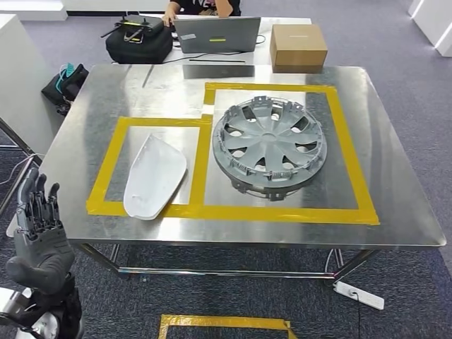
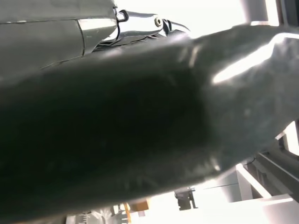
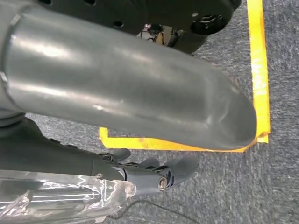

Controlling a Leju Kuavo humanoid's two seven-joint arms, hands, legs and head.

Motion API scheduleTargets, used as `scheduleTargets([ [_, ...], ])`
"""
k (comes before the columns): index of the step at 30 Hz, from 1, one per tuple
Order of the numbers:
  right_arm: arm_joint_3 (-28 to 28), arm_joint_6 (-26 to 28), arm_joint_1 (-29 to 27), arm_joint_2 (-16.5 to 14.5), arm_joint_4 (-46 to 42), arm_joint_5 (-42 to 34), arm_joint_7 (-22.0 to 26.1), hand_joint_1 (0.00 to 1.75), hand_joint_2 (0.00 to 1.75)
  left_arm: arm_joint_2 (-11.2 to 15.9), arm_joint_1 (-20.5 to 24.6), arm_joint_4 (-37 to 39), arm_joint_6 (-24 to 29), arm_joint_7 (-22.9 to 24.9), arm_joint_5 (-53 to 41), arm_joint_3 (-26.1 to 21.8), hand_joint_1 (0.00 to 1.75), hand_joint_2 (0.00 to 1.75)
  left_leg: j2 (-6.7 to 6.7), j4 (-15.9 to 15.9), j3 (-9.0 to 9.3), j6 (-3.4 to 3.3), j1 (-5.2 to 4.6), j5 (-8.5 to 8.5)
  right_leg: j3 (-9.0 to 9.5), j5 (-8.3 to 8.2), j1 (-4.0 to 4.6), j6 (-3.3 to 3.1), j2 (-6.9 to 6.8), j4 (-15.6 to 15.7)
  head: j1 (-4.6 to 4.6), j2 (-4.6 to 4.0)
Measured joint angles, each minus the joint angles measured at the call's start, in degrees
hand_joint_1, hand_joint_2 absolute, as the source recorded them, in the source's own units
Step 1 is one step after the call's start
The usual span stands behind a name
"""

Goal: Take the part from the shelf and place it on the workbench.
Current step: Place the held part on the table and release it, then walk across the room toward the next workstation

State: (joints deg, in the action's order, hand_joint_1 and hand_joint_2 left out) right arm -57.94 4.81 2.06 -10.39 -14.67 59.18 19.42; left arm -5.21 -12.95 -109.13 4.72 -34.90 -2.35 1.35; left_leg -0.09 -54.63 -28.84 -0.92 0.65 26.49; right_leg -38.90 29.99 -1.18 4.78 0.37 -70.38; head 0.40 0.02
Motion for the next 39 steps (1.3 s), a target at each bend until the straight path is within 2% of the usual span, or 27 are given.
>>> scheduleTargets([
  [2,-0.3,0.1,0.1,0.0,0.0,-0.4,0.2,0.0,0.0,-0.2,0.3,0.0,-0.3,0.1,0.7,-0.1,0.0,0.0,-0.05,-0.7,-0.18,0.9,0.23,0.58,3.65,-3.42,-0.31,0.72,-0.11,7.2,0.2,0.0],
  [3,-0.4,0.1,0.2,-0.1,0.0,-0.7,0.2,0.0,0.0,-0.3,0.5,0.0,-0.5,0.2,1.2,-0.1,0.0,0.0,-0.11,-1.1,-0.38,1.33,0.17,0.84,4.91,-4.13,-0.4,0.66,-0.04,9.6,0.36,0.0],
  [4,-0.7,0.2,0.2,-0.2,0.1,-0.9,0.2,0.0,0.0,-0.4,0.8,0.0,-0.7,0.3,1.5,-0.1,0.0,0.0,-0.19,-1.5,-0.6,1.68,0.02,1.0,5.49,-4.05,-0.47,0.35,0.02,10.6,0.4,0.0],
  [7,-1.3,0.4,0.1,-0.3,0.0,-1.4,0.0,0.0,0.0,-0.6,1.5,0.1,-0.8,0.4,1.9,-0.2,0.0,0.0,-0.3,-2.2,-1.0,2.34,-0.03,1.23,4.9,-3.74,-0.47,-1.57,0.23,10.4,0.05,0.0],
  [8,-1.5,0.4,0.0,-0.3,0.0,-1.5,-0.1,0.0,0.0,-0.6,1.7,0.1,-0.8,0.5,2.0,-0.2,0.0,0.0,-0.26,-2.8,-1.33,2.56,0.04,2.01,4.66,-3.9,-0.43,-2.1,0.24,10.3,-0.07,0.0],
  [10,-1.9,0.5,-0.1,-0.3,0.0,-1.9,-0.8,0.0,0.0,-0.6,2.1,0.2,-0.9,0.5,2.1,-0.2,0.0,0.0,-0.19,-7.2,-3.2,2.82,0.06,5.54,4.01,-4.38,-0.34,-3.09,0.2,10.4,-0.3,0.0],
  [12,-2.6,0.7,-0.2,-0.3,0.0,-2.3,-2.0,0.0,0.0,-0.6,2.6,0.4,-0.9,0.5,2.3,-0.2,0.0,0.0,-0.18,-14.2,-6.05,2.78,0.0,9.57,3.09,-4.97,-0.08,-3.7,0.12,10.4,-0.44,0.0],
  [13,-3.0,0.8,-0.3,-0.3,0.0,-2.6,-2.7,0.0,0.0,-0.6,2.8,0.5,-1.0,0.6,2.3,-0.2,0.0,0.0,-0.18,-16.6,-6.89,2.67,-0.02,10.49,2.6,-5.3,0.09,-3.85,0.08,10.4,-0.46,0.0],
  [14,-3.4,0.9,-0.5,-0.3,0.0,-2.8,-3.4,0.0,0.0,-0.6,3.1,0.7,-1.1,0.7,2.4,-0.2,0.0,0.0,-0.18,-17.3,-6.86,2.46,-0.06,10.31,2.13,-5.67,0.27,-3.9,0.06,10.4,-0.46,0.0],
  [15,-3.8,1.0,-0.7,-0.3,-0.1,-3.1,-3.9,0.0,0.0,-0.6,3.3,0.9,-1.2,0.8,2.4,-0.2,0.0,0.0,-0.18,-15.9,-5.74,2.14,-0.15,9.1,1.64,-6.08,0.44,-3.89,0.07,10.4,-0.45,0.0],
  [17,-4.6,1.1,-1.1,-0.6,-0.3,-3.5,-4.7,0.0,0.0,-0.5,3.7,1.1,-1.5,1.0,2.4,-0.2,0.0,0.0,-0.16,-8.8,-1.27,1.24,-0.52,6.09,0.77,-6.98,0.71,-3.72,0.13,10.4,-0.45,0.0],
  [19,-5.3,1.2,-1.4,-0.9,-0.5,-3.7,-5.1,0.0,0.0,-0.4,4.3,1.3,-1.8,1.1,2.4,-0.3,0.0,0.0,-0.09,-3.1,1.93,0.86,-0.94,4.58,0.2,-7.99,0.86,-3.3,0.18,10.5,-0.41,0.0],
  [20,-5.6,1.2,-1.5,-1.0,-0.7,-3.8,-5.1,0.0,0.0,-0.4,4.4,1.3,-1.9,1.1,2.4,-0.3,0.0,0.0,-0.06,-2.0,2.32,0.84,-1.12,4.37,0.08,-8.54,0.85,-3.01,0.16,10.7,-0.46,0.0],
  [22,-6.2,1.1,-1.7,-1.3,-0.9,-3.9,-5.2,0.0,0.0,-0.3,4.5,1.6,-1.9,1.1,2.4,-0.3,0.0,0.0,-0.03,-1.5,1.62,0.54,-1.19,3.38,0.01,-9.59,0.7,-2.27,0.12,11.3,-0.61,0.0],
  [23,-6.4,1.1,-1.9,-1.4,-1.0,-3.9,-5.3,0.0,0.0,-0.3,4.5,1.7,-1.9,1.1,2.5,-0.4,0.0,0.0,0.0,-1.4,1.21,0.2,-1.13,2.77,-0.27,-9.23,0.63,-1.92,0.08,11.3,-0.66,0.0],
  [24,-6.5,1.1,-2.0,-1.5,-1.1,-3.8,-5.3,0.0,0.0,-0.2,4.5,1.8,-1.9,1.1,2.5,-0.5,0.0,0.0,0.06,-1.3,0.71,-0.19,-1.01,2.1,-0.76,-7.77,0.61,-1.6,0.06,10.4,-0.63,0.0],
  [25,-6.6,1.1,-2.1,-1.6,-1.2,-3.8,-5.3,0.0,0.0,-0.2,4.5,1.8,-1.9,1.2,2.5,-0.6,0.0,0.0,0.11,-1.2,0.11,-0.48,-0.88,1.45,-1.53,-5.25,0.59,-1.38,0.04,8.2,-0.61,0.0],
  [27,-6.8,0.9,-2.1,-1.7,-1.3,-3.6,-5.2,0.0,0.0,-0.1,4.4,1.9,-1.9,1.2,2.6,-1.0,0.0,0.0,0.17,-1.2,-1.3,-0.77,-0.89,0.27,-3.2,0.47,0.61,-1.08,0.02,1.1,-0.54,0.0],
  [28,-6.8,0.8,-2.1,-1.7,-1.4,-3.5,-5.1,0.0,0.0,-0.1,4.3,1.9,-1.9,1.2,2.6,-1.1,0.0,0.0,0.18,-1.2,-1.99,-0.77,-0.91,-0.3,-3.63,2.06,0.62,-1.0,0.02,-2.1,-0.56,0.0],
  [29,-6.9,0.7,-2.1,-1.7,-1.5,-3.3,-5.0,0.0,0.0,-0.1,4.2,1.9,-1.9,1.2,2.6,-1.3,0.0,0.0,0.19,-1.3,-2.61,-0.75,-0.93,-0.77,-3.67,2.63,0.64,-0.96,0.03,-4.2,-0.56,0.0],
  [30,-6.9,0.7,-2.0,-1.7,-1.6,-3.2,-4.9,0.0,0.0,-0.1,4.0,2.0,-1.9,1.2,2.6,-1.4,0.0,0.0,0.2,-1.3,-3.18,-0.71,-0.94,-1.22,-3.03,2.16,0.65,-0.96,0.03,-4.8,-0.56,0.0],
  [32,-6.9,0.4,-2.0,-1.7,-1.9,-2.8,-4.7,0.0,0.0,-0.1,3.6,2.0,-1.9,1.2,2.6,-1.7,0.0,0.0,0.18,-1.3,-4.22,-0.52,-0.94,-2.07,0.68,-0.3,0.65,-1.08,0.03,-1.6,-0.56,0.0],
  [34,-6.9,0.1,-1.8,-1.7,-2.2,-2.4,-4.3,0.0,0.0,-0.1,3.2,2.0,-1.8,1.2,2.7,-2.2,0.0,0.0,0.16,-1.4,-5.14,-0.1,-0.98,-2.94,7.18,-1.52,0.71,-1.31,0.04,6.4,-0.55,0.0],
  [35,-6.9,0.0,-1.6,-1.7,-2.3,-2.2,-4.2,0.0,0.0,-0.1,3.0,1.9,-1.8,1.2,2.7,-2.4,0.0,0.0,0.17,-1.5,-5.44,0.2,-1.03,-3.42,9.81,-1.23,0.79,-1.46,0.07,10.1,-0.58,0.0],
  [36,-6.9,-0.1,-1.4,-1.7,-2.4,-2.0,-4.0,0.0,0.0,-0.1,2.9,1.9,-1.7,1.2,2.7,-2.6,0.0,0.0,0.2,-1.5,-5.64,0.51,-1.05,-3.9,11.34,-0.72,0.9,-1.6,0.11,12.6,-0.58,0.0],
  [37,-6.9,-0.2,-1.3,-1.7,-2.5,-1.9,-3.9,0.0,0.0,-0.1,2.7,1.8,-1.6,1.2,2.7,-2.8,0.0,0.0,0.21,-1.4,-5.79,0.83,-1.04,-4.4,11.89,-0.5,1.05,-1.83,0.13,13.8,-0.6,0.0],
  [39,-6.9,-0.4,-1.3,-1.7,-2.5,-1.6,-3.7,0.0,0.0,-0.1,2.3,1.7,-1.5,1.2,2.6,-3.2,0.0,0.0,0.17,-1.4,-6.22,1.52,-0.91,-4.62,11.35,-1.28,0.99,-2.7,-0.02,14.3,-0.57,0.0],
])
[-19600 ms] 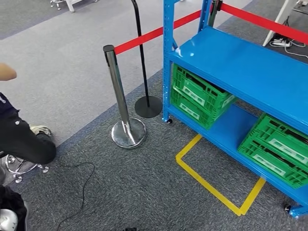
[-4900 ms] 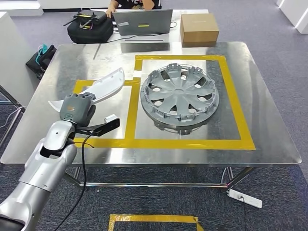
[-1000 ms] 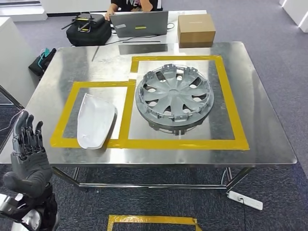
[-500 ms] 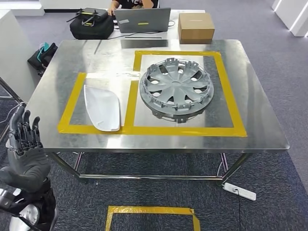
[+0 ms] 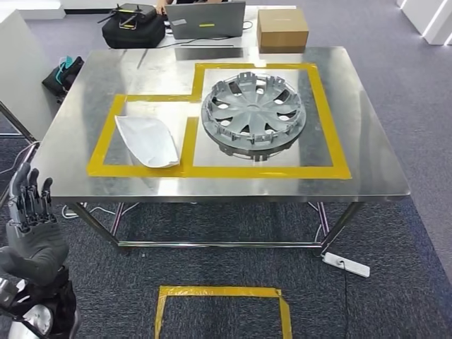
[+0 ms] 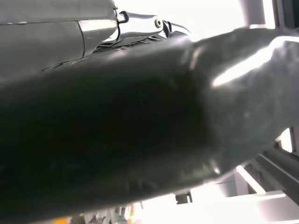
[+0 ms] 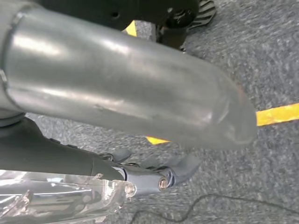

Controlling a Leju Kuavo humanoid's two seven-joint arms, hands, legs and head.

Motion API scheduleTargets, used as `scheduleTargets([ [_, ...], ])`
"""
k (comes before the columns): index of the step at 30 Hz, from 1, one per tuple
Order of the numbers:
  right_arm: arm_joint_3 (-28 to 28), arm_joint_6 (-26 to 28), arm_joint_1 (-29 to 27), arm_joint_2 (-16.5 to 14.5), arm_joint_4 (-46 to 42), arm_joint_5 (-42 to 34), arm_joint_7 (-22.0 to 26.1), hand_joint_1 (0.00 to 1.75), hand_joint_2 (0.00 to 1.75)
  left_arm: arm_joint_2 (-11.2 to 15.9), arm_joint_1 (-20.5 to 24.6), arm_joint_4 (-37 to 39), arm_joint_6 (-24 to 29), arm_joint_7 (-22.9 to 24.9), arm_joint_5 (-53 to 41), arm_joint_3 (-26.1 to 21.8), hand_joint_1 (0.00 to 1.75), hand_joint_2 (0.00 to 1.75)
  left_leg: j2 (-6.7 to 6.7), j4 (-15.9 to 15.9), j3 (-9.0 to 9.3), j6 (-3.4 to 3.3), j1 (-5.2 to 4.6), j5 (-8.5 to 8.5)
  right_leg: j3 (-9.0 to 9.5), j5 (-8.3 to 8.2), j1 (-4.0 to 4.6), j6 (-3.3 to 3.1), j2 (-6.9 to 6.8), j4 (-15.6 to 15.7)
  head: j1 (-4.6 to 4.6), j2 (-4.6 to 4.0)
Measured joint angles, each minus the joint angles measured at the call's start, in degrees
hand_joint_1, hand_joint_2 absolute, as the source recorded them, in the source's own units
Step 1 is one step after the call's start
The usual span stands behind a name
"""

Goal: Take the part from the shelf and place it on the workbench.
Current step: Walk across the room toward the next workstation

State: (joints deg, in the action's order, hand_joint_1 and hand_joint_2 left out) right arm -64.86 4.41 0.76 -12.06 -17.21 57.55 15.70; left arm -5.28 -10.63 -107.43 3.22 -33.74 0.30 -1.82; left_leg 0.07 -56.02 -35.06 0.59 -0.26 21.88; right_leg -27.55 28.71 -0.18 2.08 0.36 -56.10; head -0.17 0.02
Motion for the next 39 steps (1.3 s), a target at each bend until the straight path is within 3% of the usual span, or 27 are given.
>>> scheduleTargets([
  [2,0.0,-0.2,0.1,0.0,0.0,0.3,0.1,0.0,0.0,0.0,-0.4,-0.1,0.2,0.0,0.0,-0.5,0.0,0.0,-0.07,-2.7,-1.22,0.78,0.11,3.1,-0.8,-1.16,-0.21,-1.01,-0.24,0.4,-0.14,0.0],
  [4,0.0,-0.2,0.2,0.0,-0.1,0.5,0.2,0.0,0.0,0.0,-0.5,-0.2,0.4,-0.1,0.0,-0.9,0.0,0.0,-0.09,-9.7,-3.34,1.39,0.28,8.28,-2.01,-2.13,-0.25,-1.44,-0.37,0.4,-0.29,0.0],
  [5,0.0,-0.2,0.2,0.0,-0.1,0.6,0.2,0.0,0.0,0.0,-0.7,-0.2,0.4,-0.1,0.0,-1.1,0.0,0.0,-0.08,-13.1,-4.16,1.57,0.38,9.94,-2.64,-2.58,-0.26,-1.45,-0.42,0.3,-0.28,0.0],
  [6,0.0,-0.3,0.2,0.0,-0.1,0.7,0.2,0.0,0.0,0.0,-0.8,-0.2,0.5,-0.1,0.0,-1.3,0.0,0.0,-0.08,-15.3,-4.32,1.69,0.46,10.49,-3.28,-3.03,-0.29,-1.41,-0.47,0.3,-0.3,0.0],
  [7,0.0,-0.3,0.2,0.1,-0.1,0.8,0.2,0.0,0.0,0.1,-0.9,-0.2,0.6,-0.1,0.0,-1.5,0.0,0.0,-0.08,-15.5,-3.55,1.74,0.55,9.88,-3.9,-3.43,-0.32,-1.32,-0.5,0.2,-0.3,0.0],
  [9,0.0,-0.3,0.3,0.1,-0.1,0.9,0.3,0.0,0.0,0.1,-1.1,-0.5,0.7,-0.1,-0.1,-1.9,0.0,0.0,-0.08,-9.9,0.86,1.71,0.72,6.92,-4.9,-4.1,-0.4,-0.98,-0.47,-0.1,-0.31,0.0],
  [11,0.0,-0.3,0.5,0.1,-0.1,1.0,0.3,0.0,0.0,0.1,-1.1,-1.0,0.7,-0.1,-0.2,-2.1,0.0,0.0,-0.17,-2.3,5.75,1.46,0.72,5.43,-5.68,-4.71,-0.29,-0.37,-0.42,-0.4,-0.32,0.0],
  [13,0.0,-0.3,0.6,0.1,-0.1,1.3,0.4,0.0,0.0,0.1,-1.3,-1.4,0.8,-0.2,-0.2,-2.3,0.0,0.0,-0.31,1.0,7.25,0.98,0.58,5.57,-6.37,-5.5,-0.15,0.38,-0.4,-0.6,-0.33,0.0],
  [15,0.0,-0.4,0.7,0.2,-0.1,1.6,0.5,0.0,0.0,0.1,-1.6,-1.7,0.9,-0.2,-0.3,-2.6,0.0,0.0,-0.26,1.1,6.42,0.07,0.56,5.19,-7.08,-5.87,-0.25,1.09,-0.35,-0.8,-0.34,0.0],
  [17,0.1,-0.4,0.7,0.3,0.0,1.8,0.8,0.0,0.0,0.1,-1.8,-2.1,0.9,-0.2,-0.3,-2.8,0.0,0.0,-0.13,1.2,5.45,-1.1,0.62,4.31,-8.35,-2.96,-0.35,1.57,-0.32,-3.3,-0.2,0.0],
  [19,0.1,-0.4,0.8,0.4,0.1,2.1,1.0,0.0,0.0,0.0,-2.1,-2.5,1.0,-0.3,-0.5,-2.9,0.0,0.0,-0.05,1.2,4.33,-1.84,0.51,3.29,-10.24,2.6,-0.38,1.84,-0.33,-10.0,0.0,0.0],
  [20,0.2,-0.4,0.9,0.4,0.1,2.2,1.1,0.0,0.0,-0.1,-2.2,-2.6,1.0,-0.3,-0.7,-3.0,0.0,0.0,-0.01,1.2,3.68,-2.0,0.38,2.73,-10.96,4.66,-0.37,1.91,-0.33,-13.7,0.01,0.0],
  [21,0.3,-0.4,1.1,0.4,0.2,2.4,1.3,0.0,0.0,-0.1,-2.4,-2.7,1.0,-0.3,-0.8,-3.1,0.0,0.0,0.02,1.1,2.95,-2.08,0.24,2.17,-11.15,5.46,-0.36,1.94,-0.32,-16.4,0.01,0.0],
  [22,0.4,-0.3,1.2,0.5,0.2,2.5,1.4,0.0,0.0,-0.1,-2.6,-2.8,1.0,-0.3,-0.9,-3.2,0.0,0.0,0.02,1.1,2.15,-2.08,0.1,1.6,-10.47,4.87,-0.33,1.87,-0.32,-17.3,0.0,0.0],
  [23,0.5,-0.3,1.2,0.6,0.3,2.6,1.5,0.0,0.0,-0.1,-2.7,-3.0,1.0,-0.3,-1.0,-3.3,0.0,0.0,0.0,1.1,1.36,-2.04,0.0,1.05,-8.85,3.23,-0.29,1.71,-0.32,-16.2,0.01,0.0],
  [25,0.6,-0.2,1.4,0.8,0.3,2.8,1.8,0.0,0.0,-0.2,-2.9,-3.3,1.1,-0.3,-1.2,-3.5,0.0,0.0,-0.11,1.0,0.03,-1.79,-0.17,0.01,-3.23,0.59,-0.09,1.13,-0.33,-9.4,0.02,0.0],
  [26,0.8,-0.2,1.6,0.9,0.3,2.9,2.0,0.0,0.0,-0.2,-3.1,-3.5,1.1,-0.3,-1.3,-3.6,0.0,0.0,-0.12,0.9,-0.41,-1.55,-0.27,-0.45,-0.09,0.73,0.03,0.84,-0.35,-4.9,0.0,0.0],
  [28,1.0,-0.1,1.9,1.0,0.4,3.1,2.4,0.0,0.0,-0.3,-3.3,-3.9,1.2,-0.4,-1.7,-3.8,0.0,0.0,-0.06,0.7,-0.83,-0.96,-0.35,-1.35,3.34,2.26,0.29,0.32,-0.35,0.7,-0.07,0.0],
  [30,1.2,0.0,2.0,1.1,0.6,3.3,2.5,0.0,0.0,-0.4,-3.5,-4.2,1.3,-0.6,-2.0,-3.9,0.0,0.0,-0.02,0.6,-1.03,-0.25,-0.24,-1.89,3.14,2.21,0.3,-0.32,-0.38,1.6,-0.07,0.0],
  [31,1.3,0.0,1.9,1.1,0.7,3.4,2.5,0.0,0.0,-0.4,-3.7,-4.4,1.4,-0.6,-2.1,-3.9,0.0,0.0,-0.04,0.1,-1.3,0.16,-0.14,-1.15,2.86,1.84,0.24,-0.76,-0.45,1.6,-0.13,0.0],
  [32,1.3,0.0,1.8,1.1,0.8,3.4,2.5,0.0,0.0,-0.5,-3.8,-4.6,1.5,-0.6,-2.1,-4.0,0.0,0.0,-0.07,-1.3,-1.8,0.58,-0.06,0.45,2.57,1.42,0.11,-1.2,-0.56,1.7,-0.22,0.0],
  [34,1.4,0.2,1.8,1.2,0.9,3.5,2.5,0.0,0.0,-0.6,-4.2,-4.9,1.6,-0.7,-2.2,-4.1,0.0,0.0,-0.09,-7.2,-3.71,1.38,0.23,5.6,1.84,0.66,0.0,-1.72,-0.69,1.6,-0.43,0.0],
  [35,1.4,0.2,1.8,1.2,0.9,3.5,2.5,0.0,0.0,-0.6,-4.3,-5.0,1.7,-0.7,-2.2,-4.2,0.0,0.0,-0.09,-11.0,-4.77,1.69,0.4,7.73,1.42,0.35,-0.01,-1.79,-0.72,1.6,-0.45,0.0],
  [36,1.5,0.2,1.8,1.2,1.0,3.5,2.4,0.0,0.0,-0.6,-4.4,-5.0,1.7,-0.7,-2.2,-4.3,0.0,0.0,-0.08,-14.0,-5.4,1.96,0.54,8.83,1.02,0.07,-0.02,-1.73,-0.68,1.5,-0.45,0.0],
  [37,1.5,0.2,1.8,1.2,1.0,3.5,2.4,0.0,0.0,-0.6,-4.5,-5.1,1.7,-0.7,-2.2,-4.3,0.0,0.0,-0.08,-15.2,-5.19,2.14,0.67,8.69,0.69,-0.15,-0.06,-1.6,-0.54,1.3,-0.45,0.0],
  [38,1.5,0.2,1.7,1.2,1.1,3.5,2.3,0.0,0.0,-0.6,-4.6,-5.1,1.7,-0.7,-2.2,-4.3,0.0,0.0,-0.12,-14.2,-3.92,2.25,0.8,7.54,0.39,-0.32,-0.14,-1.44,-0.31,1.1,-0.44,0.0],
  [39,1.5,0.2,1.7,1.2,1.2,3.5,2.3,0.0,0.0,-0.7,-4.6,-5.2,1.8,-0.7,-2.2,-4.3,0.0,0.0,-0.35,-11.2,-1.76,2.32,0.93,5.89,0.15,-0.43,-0.25,-1.25,-0.01,0.8,-0.43,0.0],
])
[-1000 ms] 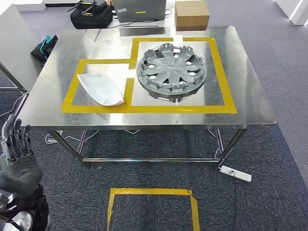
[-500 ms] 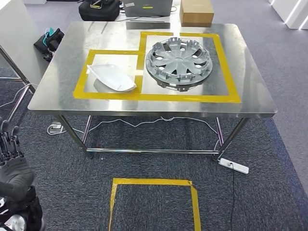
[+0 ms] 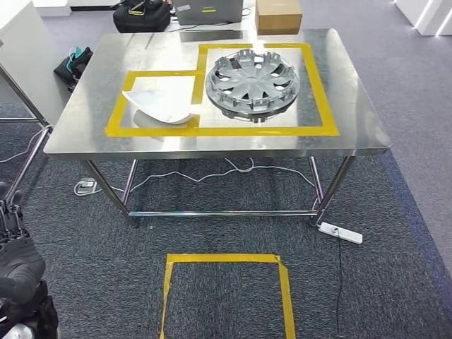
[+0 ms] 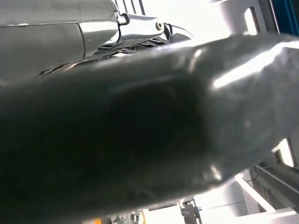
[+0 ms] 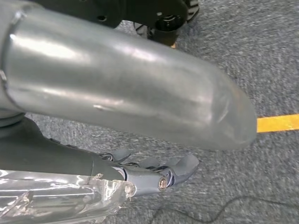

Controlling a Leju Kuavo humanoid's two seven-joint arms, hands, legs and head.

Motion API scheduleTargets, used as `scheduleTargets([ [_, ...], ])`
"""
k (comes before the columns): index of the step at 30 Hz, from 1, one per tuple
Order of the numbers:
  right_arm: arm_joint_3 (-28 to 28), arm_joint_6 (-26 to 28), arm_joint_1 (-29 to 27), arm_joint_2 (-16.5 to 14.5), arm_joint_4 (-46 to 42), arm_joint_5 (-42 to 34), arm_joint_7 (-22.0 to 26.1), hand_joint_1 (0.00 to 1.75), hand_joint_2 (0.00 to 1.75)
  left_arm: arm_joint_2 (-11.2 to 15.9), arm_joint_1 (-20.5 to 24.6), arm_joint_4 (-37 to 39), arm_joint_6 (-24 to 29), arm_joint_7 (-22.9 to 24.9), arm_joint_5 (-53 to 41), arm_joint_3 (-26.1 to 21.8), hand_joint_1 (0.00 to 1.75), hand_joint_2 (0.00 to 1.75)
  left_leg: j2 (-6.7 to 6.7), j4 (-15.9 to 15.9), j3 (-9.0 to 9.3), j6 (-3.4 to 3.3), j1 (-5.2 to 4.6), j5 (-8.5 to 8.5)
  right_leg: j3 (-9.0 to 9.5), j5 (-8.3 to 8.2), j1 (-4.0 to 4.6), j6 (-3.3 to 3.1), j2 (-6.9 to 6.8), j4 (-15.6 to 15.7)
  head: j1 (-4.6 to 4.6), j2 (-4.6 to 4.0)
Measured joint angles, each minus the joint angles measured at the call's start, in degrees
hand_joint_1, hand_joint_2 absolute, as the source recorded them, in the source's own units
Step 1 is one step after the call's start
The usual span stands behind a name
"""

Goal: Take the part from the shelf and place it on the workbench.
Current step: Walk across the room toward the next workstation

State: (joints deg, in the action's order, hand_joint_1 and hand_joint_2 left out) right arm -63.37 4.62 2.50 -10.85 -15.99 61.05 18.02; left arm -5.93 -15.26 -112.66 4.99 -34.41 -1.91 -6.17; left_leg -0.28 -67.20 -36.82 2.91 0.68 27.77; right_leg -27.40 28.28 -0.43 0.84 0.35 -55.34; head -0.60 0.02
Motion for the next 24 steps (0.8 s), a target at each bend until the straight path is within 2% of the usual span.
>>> scheduleTargets([
  [2,0.0,0.0,0.1,0.0,0.1,0.0,0.0,0.0,0.0,-0.1,-0.2,-0.3,0.2,-0.1,-0.1,-0.1,0.0,0.0,-1.57,7.2,4.73,-0.1,0.28,-1.98,-0.86,-0.13,-0.09,0.49,0.68,-0.7,-0.02,0.0],
  [3,0.0,0.0,0.3,0.0,0.1,0.0,-0.1,0.0,0.0,-0.2,-0.4,-0.6,0.3,-0.1,-0.2,-0.2,0.0,0.0,-2.23,9.4,6.08,-0.3,0.37,-2.1,-1.28,-0.24,-0.09,0.83,1.1,-1.0,-0.03,0.0],
  [4,0.0,-0.1,0.4,0.0,0.1,0.0,-0.1,0.0,0.0,-0.3,-0.7,-0.8,0.4,-0.2,-0.3,-0.3,0.0,0.0,-2.58,10.6,6.63,-0.68,0.38,-1.74,-1.75,-0.4,-0.08,1.2,1.58,-1.3,-0.04,0.0],
  [6,0.0,-0.3,0.4,0.1,0.1,0.0,-0.1,0.0,0.0,-0.5,-1.1,-1.2,0.7,-0.4,-0.5,-0.5,0.0,0.0,-1.81,11.0,6.39,-1.65,0.37,-1.47,-2.39,-0.65,-0.17,1.95,2.44,-1.5,-0.03,0.0],
  [8,0.0,-0.5,0.3,0.3,0.1,0.0,0.0,0.0,0.0,-0.8,-1.3,-1.7,0.8,-0.4,-0.5,-0.6,0.0,0.0,-0.83,11.2,6.22,-2.62,0.47,-1.59,-3.82,0.69,-0.22,2.49,1.98,-3.6,0.25,0.0],
  [9,0.0,-0.7,0.3,0.4,0.2,0.0,0.0,0.0,0.0,-0.9,-1.5,-1.9,0.8,-0.5,-0.6,-0.7,0.0,0.0,-0.29,11.3,6.18,-3.01,0.5,-1.69,-5.24,2.23,-0.23,2.69,1.42,-6.4,0.43,0.0],
  [11,0.0,-0.9,0.4,0.4,0.3,0.1,0.2,0.0,0.0,-1.2,-1.8,-2.1,0.8,-0.5,-0.7,-0.8,0.0,0.0,0.75,11.3,5.96,-3.47,0.28,-1.8,-8.99,5.67,-0.23,3.0,0.45,-14.2,0.77,0.0],
  [12,0.0,-1.0,0.4,0.5,0.3,0.2,0.3,0.0,0.0,-1.2,-1.9,-2.1,0.8,-0.5,-0.7,-0.8,0.0,0.0,1.28,11.3,5.86,-3.57,0.16,-1.87,-10.35,6.46,-0.24,3.09,0.26,-17.1,0.76,0.0],
  [13,0.1,-1.1,0.3,0.5,0.3,0.2,0.5,0.0,0.0,-1.3,-1.9,-2.1,0.8,-0.6,-0.8,-0.8,0.0,0.0,1.77,11.3,5.79,-3.63,0.05,-1.91,-10.8,6.27,-0.23,3.13,0.15,-18.2,0.78,0.0],
  [14,0.1,-1.2,0.3,0.6,0.3,0.3,0.7,0.0,0.0,-1.4,-1.9,-2.2,0.8,-0.6,-1.0,-0.8,0.0,0.0,2.26,11.2,5.79,-3.64,-0.02,-1.95,-10.02,4.96,-0.23,3.12,-0.03,-16.8,0.77,0.0],
  [15,0.1,-1.3,0.3,0.8,0.3,0.4,0.9,0.0,0.0,-1.4,-2.0,-2.3,0.7,-0.7,-1.2,-0.7,0.0,0.0,2.77,11.2,5.82,-3.61,-0.05,-1.97,-8.21,2.98,-0.23,3.08,-0.44,-13.5,0.78,0.0],
  [16,0.2,-1.4,0.4,0.9,0.3,0.5,1.2,0.0,0.0,-1.4,-2.0,-2.5,0.6,-0.8,-1.5,-0.6,0.0,0.0,3.23,11.1,5.87,-3.51,-0.14,-1.98,-6.09,1.26,-0.19,3.07,-1.45,-9.4,0.79,0.0],
  [17,0.3,-1.5,0.5,1.0,0.3,0.6,1.4,0.0,0.0,-1.4,-2.0,-2.7,0.5,-0.9,-1.8,-0.5,0.0,0.0,3.64,11.0,5.85,-3.3,-0.31,-1.96,-4.29,0.02,-0.1,2.86,-2.43,-5.7,0.82,0.0],
  [18,0.4,-1.6,0.7,1.0,0.4,0.6,1.7,0.0,0.0,-1.4,-2.0,-2.9,0.4,-0.9,-2.1,-0.3,0.0,0.0,4.03,10.8,5.8,-3.03,-0.51,-2.0,-3.31,-0.55,0.0,2.56,-3.11,-3.5,0.74,0.0],
  [19,0.5,-1.7,0.9,1.1,0.4,0.6,1.9,0.0,0.0,-1.4,-1.9,-3.1,0.4,-1.0,-2.3,0.0,0.0,0.0,4.41,10.8,5.74,-2.72,-0.69,-2.07,-3.15,-0.57,0.14,2.21,-3.43,-2.5,0.66,0.0],
  [21,0.6,-1.8,0.9,1.1,0.5,0.5,2.1,0.0,0.0,-1.4,-1.4,-3.2,0.4,-1.0,-2.4,0.5,0.0,0.0,5.14,10.8,5.66,-2.1,-0.71,-2.18,-3.52,-0.82,0.24,1.28,-2.45,-2.5,0.52,0.0],
  [22,0.6,-1.7,0.8,1.1,0.5,0.4,2.1,0.0,0.0,-1.4,-1.1,-3.2,0.4,-1.0,-2.3,0.8,0.0,0.0,4.77,10.4,5.54,-1.77,-0.61,-1.76,-3.62,-1.02,0.2,0.86,-1.97,-2.5,0.54,0.0],
  [24,0.5,-1.6,0.6,1.2,0.5,0.0,2.0,0.0,0.0,-1.3,-0.6,-3.2,0.4,-0.8,-2.3,1.2,0.0,0.0,2.79,6.9,4.09,-1.19,-0.43,0.99,-3.74,-1.64,0.02,0.02,-0.95,-2.3,0.5,0.0],
])
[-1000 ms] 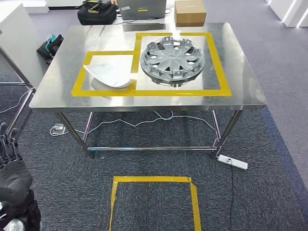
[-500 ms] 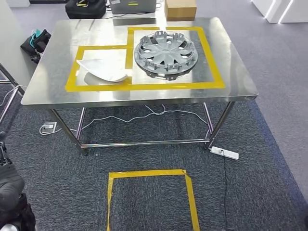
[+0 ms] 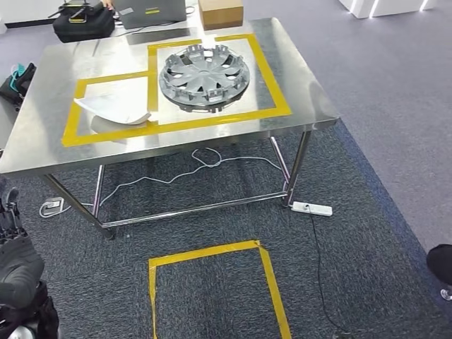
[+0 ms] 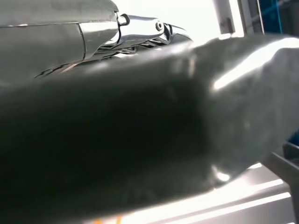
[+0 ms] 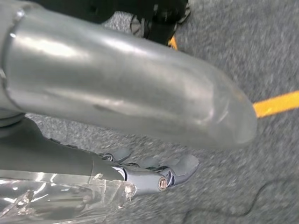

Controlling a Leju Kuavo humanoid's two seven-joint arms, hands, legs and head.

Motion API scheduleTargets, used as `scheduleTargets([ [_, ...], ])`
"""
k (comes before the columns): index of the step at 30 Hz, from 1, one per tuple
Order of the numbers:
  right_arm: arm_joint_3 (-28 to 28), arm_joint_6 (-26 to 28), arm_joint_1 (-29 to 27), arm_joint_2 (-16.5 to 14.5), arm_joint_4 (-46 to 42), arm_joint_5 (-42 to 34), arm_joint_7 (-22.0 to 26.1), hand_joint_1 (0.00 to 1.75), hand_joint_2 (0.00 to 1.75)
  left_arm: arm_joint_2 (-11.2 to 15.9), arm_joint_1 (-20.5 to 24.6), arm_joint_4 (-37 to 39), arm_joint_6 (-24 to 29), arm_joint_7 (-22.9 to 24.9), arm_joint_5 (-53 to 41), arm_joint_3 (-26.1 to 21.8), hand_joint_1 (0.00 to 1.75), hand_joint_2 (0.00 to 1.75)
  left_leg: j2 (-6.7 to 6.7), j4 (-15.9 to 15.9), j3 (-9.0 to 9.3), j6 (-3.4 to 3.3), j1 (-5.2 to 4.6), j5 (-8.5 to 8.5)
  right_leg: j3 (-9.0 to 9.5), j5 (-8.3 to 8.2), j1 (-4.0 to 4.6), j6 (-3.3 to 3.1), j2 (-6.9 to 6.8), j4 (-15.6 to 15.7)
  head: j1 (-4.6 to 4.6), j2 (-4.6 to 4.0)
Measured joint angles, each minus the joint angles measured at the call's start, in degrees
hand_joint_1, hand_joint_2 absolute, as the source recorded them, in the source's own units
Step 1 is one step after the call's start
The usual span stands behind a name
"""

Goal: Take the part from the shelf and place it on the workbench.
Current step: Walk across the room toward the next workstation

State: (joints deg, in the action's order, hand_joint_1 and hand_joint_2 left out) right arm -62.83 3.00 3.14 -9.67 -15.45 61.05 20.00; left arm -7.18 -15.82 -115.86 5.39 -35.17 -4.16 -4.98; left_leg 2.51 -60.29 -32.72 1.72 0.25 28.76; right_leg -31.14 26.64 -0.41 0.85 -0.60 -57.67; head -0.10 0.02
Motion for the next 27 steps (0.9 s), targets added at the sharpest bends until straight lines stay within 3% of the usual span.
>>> scheduleTargets([
  [2,-0.1,0.1,-0.1,0.0,0.0,-0.5,-0.3,0.0,0.0,0.1,0.4,0.2,0.0,0.3,0.2,0.4,0.0,0.0,-1.64,-7.4,-3.21,0.19,0.04,4.03,-0.68,-0.52,0.03,-0.41,1.22,0.0,-0.02,0.0],
  [3,-0.2,0.2,-0.3,0.0,0.0,-0.7,-0.6,0.0,0.0,0.2,0.7,0.4,0.0,0.4,0.2,0.7,0.0,0.0,-1.87,-10.6,-4.65,0.15,0.04,5.16,-0.95,-0.71,0.07,-0.45,1.91,0.0,-0.01,0.0],
  [4,-0.4,0.2,-0.5,0.0,0.0,-0.9,-0.9,0.0,0.0,0.3,1.0,0.6,0.0,0.5,0.2,1.0,0.0,0.0,-1.98,-12.2,-5.37,0.04,0.02,5.24,-1.17,-0.88,0.1,-0.43,2.63,-0.1,-0.01,0.0],
  [5,-0.5,0.3,-0.7,0.0,0.0,-1.1,-1.3,0.0,0.0,0.5,1.4,0.8,-0.1,0.6,0.2,1.3,0.0,0.0,-2.1,-11.7,-5.13,-0.13,0.01,4.21,-1.31,-1.02,0.12,-0.37,3.33,-0.1,0.0,0.0],
  [6,-0.7,0.4,-0.9,0.0,0.0,-1.3,-1.7,0.0,0.0,0.6,1.8,1.0,-0.2,0.7,0.2,1.7,0.0,0.0,-2.47,-9.0,-3.86,-0.37,0.01,2.28,-1.4,-1.15,0.12,-0.27,4.1,-0.1,-0.01,0.0],
  [8,-1.1,0.6,-1.2,-0.1,0.0,-1.7,-2.6,0.0,0.0,0.8,2.6,1.5,-0.3,0.8,0.2,2.4,0.0,0.0,-5.1,-1.4,-0.25,-0.97,0.18,-1.37,-1.68,-1.39,0.17,0.08,5.56,-0.2,0.02,0.0],
  [10,-1.7,0.8,-1.3,-0.3,0.0,-2.1,-3.3,0.0,0.0,1.0,3.4,1.9,-0.4,1.0,0.1,3.1,0.0,0.0,-7.26,3.1,1.65,-1.24,0.31,-2.45,-2.39,-1.71,0.11,0.67,6.88,-0.4,0.06,0.0],
  [12,-2.2,0.9,-1.7,-0.4,0.0,-2.4,-3.9,0.0,0.0,1.3,4.3,2.4,-0.7,1.2,0.2,3.8,0.0,0.0,-6.68,3.8,1.66,-1.53,0.3,-2.42,-3.14,-2.15,-0.14,1.46,8.07,-0.2,0.04,0.0],
  [13,-2.6,1.0,-2.0,-0.5,0.0,-2.6,-4.0,0.0,0.0,1.4,4.7,2.7,-0.8,1.3,0.2,4.2,0.0,0.0,-6.09,4.0,1.67,-1.81,0.35,-2.6,-3.43,-2.15,-0.17,1.79,7.95,-0.3,0.06,0.0],
  [15,-3.3,1.3,-2.4,-0.9,-0.2,-3.2,-4.2,0.0,0.0,1.6,5.5,3.3,-1.3,1.4,0.4,5.0,0.0,0.0,-4.53,4.3,1.69,-2.41,0.54,-2.94,-5.23,-0.06,0.02,2.38,5.27,-3.3,0.43,0.0],
  [17,-4.1,1.8,-2.3,-1.3,-0.5,-4.1,-4.0,0.0,0.0,1.7,5.9,4.0,-1.7,1.5,0.5,5.5,0.0,0.0,-2.79,4.3,1.59,-2.66,0.4,-2.98,-8.65,4.08,0.08,2.84,1.98,-10.7,0.79,0.0],
  [18,-4.5,2.0,-2.3,-1.5,-0.7,-4.5,-3.9,0.0,0.0,1.8,6.1,4.4,-1.8,1.6,0.5,5.7,0.0,0.0,-1.88,4.3,1.56,-2.67,0.32,-2.98,-10.18,5.57,0.0,3.0,1.36,-14.2,0.81,0.0],
  [19,-4.9,2.1,-2.4,-1.7,-1.0,-4.7,-3.9,0.0,0.0,1.9,6.3,4.8,-2.0,1.7,0.5,5.9,0.0,0.0,-1.04,4.3,1.54,-2.67,0.28,-2.98,-10.86,6.06,-0.06,3.1,1.06,-16.1,0.8,0.0],
  [20,-5.3,2.2,-2.5,-1.8,-1.2,-4.9,-3.8,0.0,0.0,2.0,6.6,5.1,-2.2,1.8,0.5,6.1,0.0,0.0,-0.29,4.3,1.55,-2.66,0.28,-2.98,-10.41,5.49,-0.1,3.16,0.86,-15.8,0.82,0.0],
  [21,-5.6,2.2,-2.6,-2.0,-1.5,-4.9,-3.8,0.0,0.0,2.1,7.0,5.5,-2.4,1.8,0.5,6.4,0.0,0.0,0.41,4.3,1.61,-2.59,0.29,-2.95,-8.76,4.03,-0.12,3.15,0.52,-13.2,0.81,0.0],
  [24,-6.3,2.0,-2.7,-2.5,-2.3,-4.9,-3.8,0.0,0.0,2.4,7.9,6.1,-3.0,2.0,0.5,7.0,0.0,0.0,2.07,4.1,1.89,-1.87,-0.01,-2.69,-2.17,-0.16,-0.04,2.62,-2.25,-2.2,0.72,0.0],
  [25,-6.4,1.9,-2.7,-2.7,-2.5,-4.9,-3.8,0.0,0.0,2.5,8.3,6.3,-3.2,2.0,0.5,7.2,0.0,0.0,2.53,4.0,1.96,-1.51,-0.16,-2.66,-1.35,-0.58,0.05,2.22,-2.72,-0.6,0.6,0.0],
  [27,-6.8,1.7,-2.7,-2.9,-2.8,-4.9,-3.8,0.0,0.0,2.7,8.8,6.6,-3.4,2.1,0.5,7.5,0.0,0.0,3.45,4.1,2.09,-0.81,-0.18,-2.71,-1.46,-0.8,0.22,1.27,-1.83,-0.4,0.37,0.0],
])
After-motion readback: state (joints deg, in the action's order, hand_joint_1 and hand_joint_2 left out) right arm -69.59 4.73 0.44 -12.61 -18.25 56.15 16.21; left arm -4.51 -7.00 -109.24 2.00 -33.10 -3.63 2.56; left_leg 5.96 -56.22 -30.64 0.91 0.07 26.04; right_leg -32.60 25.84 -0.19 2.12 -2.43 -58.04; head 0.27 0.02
